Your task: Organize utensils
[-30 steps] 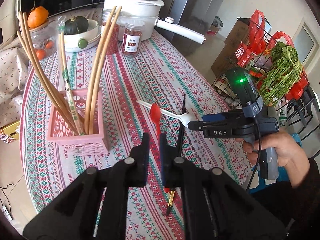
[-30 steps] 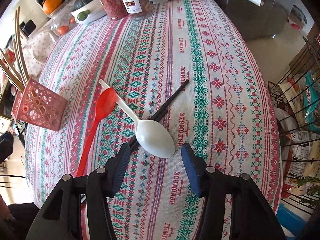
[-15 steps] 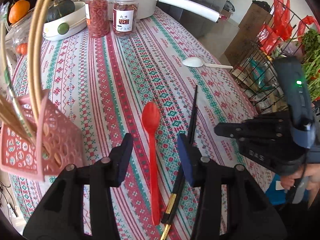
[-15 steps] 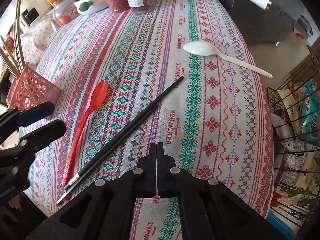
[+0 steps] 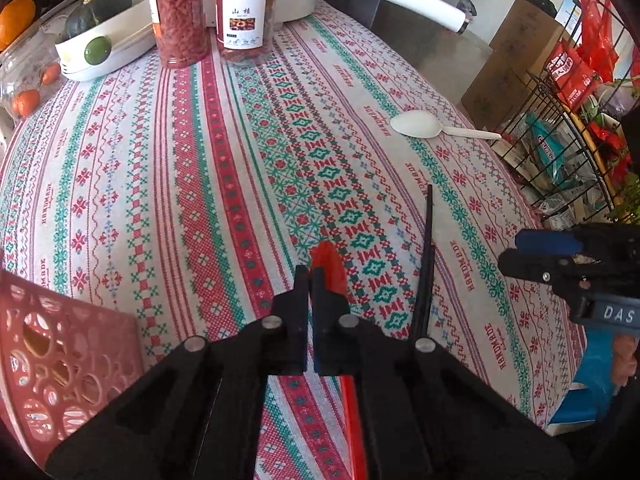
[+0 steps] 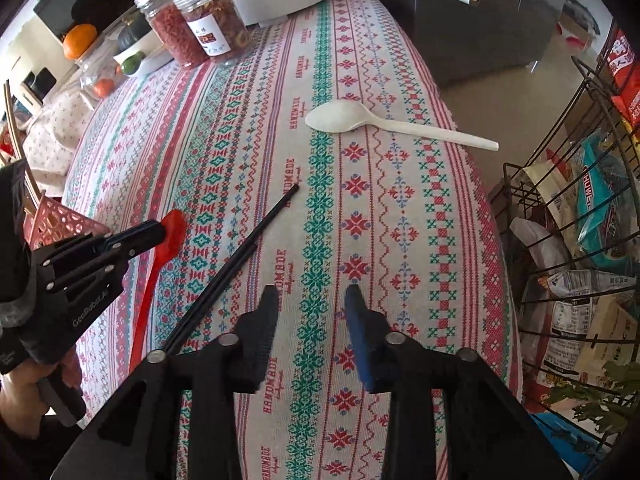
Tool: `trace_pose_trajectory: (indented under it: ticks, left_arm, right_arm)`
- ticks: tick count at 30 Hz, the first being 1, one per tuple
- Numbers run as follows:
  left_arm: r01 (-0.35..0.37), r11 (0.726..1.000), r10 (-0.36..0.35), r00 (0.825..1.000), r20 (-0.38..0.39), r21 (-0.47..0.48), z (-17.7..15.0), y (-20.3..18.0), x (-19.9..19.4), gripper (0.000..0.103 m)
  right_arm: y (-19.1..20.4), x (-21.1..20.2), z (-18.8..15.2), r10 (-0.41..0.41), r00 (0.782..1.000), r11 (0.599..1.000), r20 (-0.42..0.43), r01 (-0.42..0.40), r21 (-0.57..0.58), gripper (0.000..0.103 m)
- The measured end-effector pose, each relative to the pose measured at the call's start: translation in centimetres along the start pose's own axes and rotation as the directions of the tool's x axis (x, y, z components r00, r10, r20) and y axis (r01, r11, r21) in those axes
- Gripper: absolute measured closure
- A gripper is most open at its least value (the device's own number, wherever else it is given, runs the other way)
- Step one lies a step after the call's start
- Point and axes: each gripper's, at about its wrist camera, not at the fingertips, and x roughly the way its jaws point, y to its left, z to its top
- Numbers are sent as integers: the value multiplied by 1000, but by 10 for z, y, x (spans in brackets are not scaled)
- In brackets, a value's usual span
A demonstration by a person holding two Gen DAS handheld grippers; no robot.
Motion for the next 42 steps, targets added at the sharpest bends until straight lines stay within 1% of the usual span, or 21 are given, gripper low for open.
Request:
trace_pose_trajectory:
  ticks: [4, 6, 9, 11, 17, 18, 20, 22, 23, 24, 25, 27, 29, 30, 33, 34, 37, 38, 39, 41, 42]
  left_arm:
    - [-3, 999, 1, 999, 49, 36, -6, -6, -29, 102]
    - [2, 998, -7, 996, 85, 64, -11, -9, -49, 102]
    - [17, 995, -29, 993, 119, 100, -19, -12, -70, 102]
    - [31, 995, -43, 990, 134, 91, -21, -10, -78, 102]
    - [63, 993, -78, 985, 154, 99, -32, -6, -107, 102]
    - [67, 992, -83, 984, 158, 102, -34, -5, -111, 102]
    - [80, 992, -96, 981, 166, 101, -38, -3, -119, 102]
    - [87, 991, -104, 979, 173, 100, -43, 0, -126, 102]
    - [87, 991, -103, 979, 176, 99, -45, 2, -129, 102]
    - [85, 992, -101, 979, 177, 97, -47, 4, -131, 102]
    - [83, 992, -98, 979, 180, 92, -48, 6, -133, 102]
    - [78, 994, -91, 979, 182, 78, -51, 11, -136, 102]
    - [69, 996, -79, 980, 182, 64, -53, 16, -138, 102]
    - [65, 996, -75, 980, 183, 58, -55, 18, -139, 102]
    - [63, 997, -71, 978, 196, 50, -62, 22, -149, 102]
    - [63, 997, -73, 977, 202, 53, -64, 24, -153, 102]
    - [62, 997, -73, 973, 219, 55, -73, 29, -165, 102]
    - [63, 997, -73, 972, 222, 50, -76, 32, -168, 102]
    - [64, 997, -73, 971, 226, 45, -77, 35, -170, 102]
    - [63, 997, -70, 969, 235, 35, -80, 42, -174, 102]
    - [63, 998, -68, 968, 241, 29, -81, 45, -177, 102]
  right_arm:
    - [7, 2, 23, -79, 996, 995, 39, 81, -63, 58]
    - [13, 5, 35, -112, 992, 985, 56, 118, -123, 58]
    - [19, 18, 58, -206, 975, 951, 82, 219, -217, 58]
    - [21, 28, 71, -228, 970, 935, 82, 242, -259, 58]
    - [23, 65, 102, -236, 971, 903, 26, 230, -363, 58]
    - [22, 65, 107, -214, 976, 909, 36, 212, -358, 58]
    - [18, 69, 118, -183, 983, 924, 15, 177, -338, 58]
    - [17, 72, 123, -178, 984, 926, 20, 174, -334, 59]
    - [19, 72, 124, -179, 984, 925, 21, 176, -337, 64]
    - [21, 73, 124, -183, 983, 924, 19, 178, -337, 73]
    - [24, 72, 124, -182, 983, 927, 11, 175, -331, 78]
    - [32, 67, 121, -139, 990, 946, -26, 125, -299, 97]
    - [37, 68, 115, -61, 993, 969, -101, 35, -246, 102]
    - [41, 70, 110, -26, 989, 975, -142, -6, -223, 103]
    - [58, 62, 97, 19, 986, 973, -168, -57, -224, 103]
    - [62, 56, 96, 33, 988, 971, -153, -67, -229, 103]
    - [67, 33, 101, 2, 997, 970, -78, -21, -240, 99]
    - [67, 28, 105, -26, 998, 970, -61, 11, -245, 89]
    - [67, 24, 109, -58, 997, 967, -44, 46, -251, 69]
    - [68, 21, 118, -111, 994, 957, -7, 105, -271, 45]
    - [68, 23, 123, -129, 992, 950, 1, 124, -286, 44]
